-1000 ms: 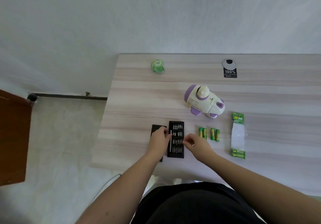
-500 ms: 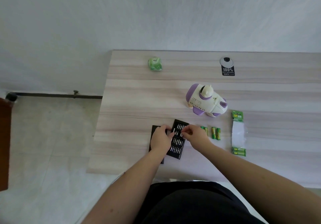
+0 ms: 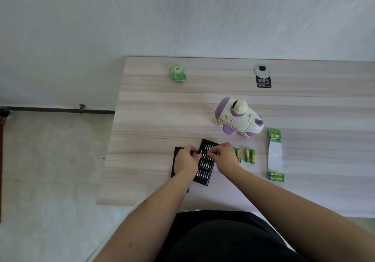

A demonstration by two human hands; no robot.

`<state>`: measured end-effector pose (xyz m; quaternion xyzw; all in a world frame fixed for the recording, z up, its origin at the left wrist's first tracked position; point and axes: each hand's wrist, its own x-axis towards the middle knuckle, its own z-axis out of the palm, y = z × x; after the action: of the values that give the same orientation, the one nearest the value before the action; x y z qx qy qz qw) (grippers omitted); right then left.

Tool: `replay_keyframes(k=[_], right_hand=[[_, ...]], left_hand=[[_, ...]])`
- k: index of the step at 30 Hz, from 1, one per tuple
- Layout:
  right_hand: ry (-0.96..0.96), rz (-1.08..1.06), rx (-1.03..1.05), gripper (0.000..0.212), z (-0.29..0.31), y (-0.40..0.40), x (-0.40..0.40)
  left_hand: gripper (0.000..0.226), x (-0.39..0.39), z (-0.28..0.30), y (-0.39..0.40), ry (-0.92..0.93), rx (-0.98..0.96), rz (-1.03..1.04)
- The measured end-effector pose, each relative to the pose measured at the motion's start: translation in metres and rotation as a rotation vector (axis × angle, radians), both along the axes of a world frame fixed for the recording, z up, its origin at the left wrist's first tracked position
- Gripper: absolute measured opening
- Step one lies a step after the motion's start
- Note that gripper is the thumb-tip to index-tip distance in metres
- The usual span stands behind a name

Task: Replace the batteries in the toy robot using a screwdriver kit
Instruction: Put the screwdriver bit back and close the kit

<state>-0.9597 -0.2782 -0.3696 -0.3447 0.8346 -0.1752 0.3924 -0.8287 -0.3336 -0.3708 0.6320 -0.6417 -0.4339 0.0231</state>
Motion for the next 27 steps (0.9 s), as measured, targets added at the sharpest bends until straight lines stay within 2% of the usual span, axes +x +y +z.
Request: replay_keyframes(k=[9, 13, 17, 20, 22, 25, 27], right_hand=[[0.0, -0.027, -0.01, 0.012, 0.002, -0.001, 0.003], [-0.065, -0.117, -0.097, 0.01, 0.014, 0.001, 0.002], [-0.233, -0.244, -0.161, 0.006, 0.025, 0.009, -0.003], [-0.309, -0.268, -0.168, 0.007, 0.029, 0.016, -0.004], [-0.321, -0.269, -0.168, 0.008, 0.03, 0.019, -0.005], [-0.258, -0.199, -0.139, 0.003, 0.025, 0.022, -0.006], [-0.231, -0.138, -0.125, 0.005, 0.023, 0.023, -0.005]], left_hand=[[0.015, 0.002, 0.001, 0.001, 0.004, -0.018, -0.029], [0.019, 0.003, -0.001, 0.001, 0.009, -0.024, -0.039], [0.027, 0.008, -0.004, 0.003, 0.051, -0.087, -0.102], [0.033, 0.019, -0.004, -0.001, 0.04, -0.336, -0.332], [0.049, 0.025, -0.005, -0.007, -0.005, -0.497, -0.552], [0.085, 0.029, -0.008, -0.013, -0.093, -0.441, -0.813], [0.095, 0.029, -0.012, -0.015, -0.153, -0.429, -0.906]])
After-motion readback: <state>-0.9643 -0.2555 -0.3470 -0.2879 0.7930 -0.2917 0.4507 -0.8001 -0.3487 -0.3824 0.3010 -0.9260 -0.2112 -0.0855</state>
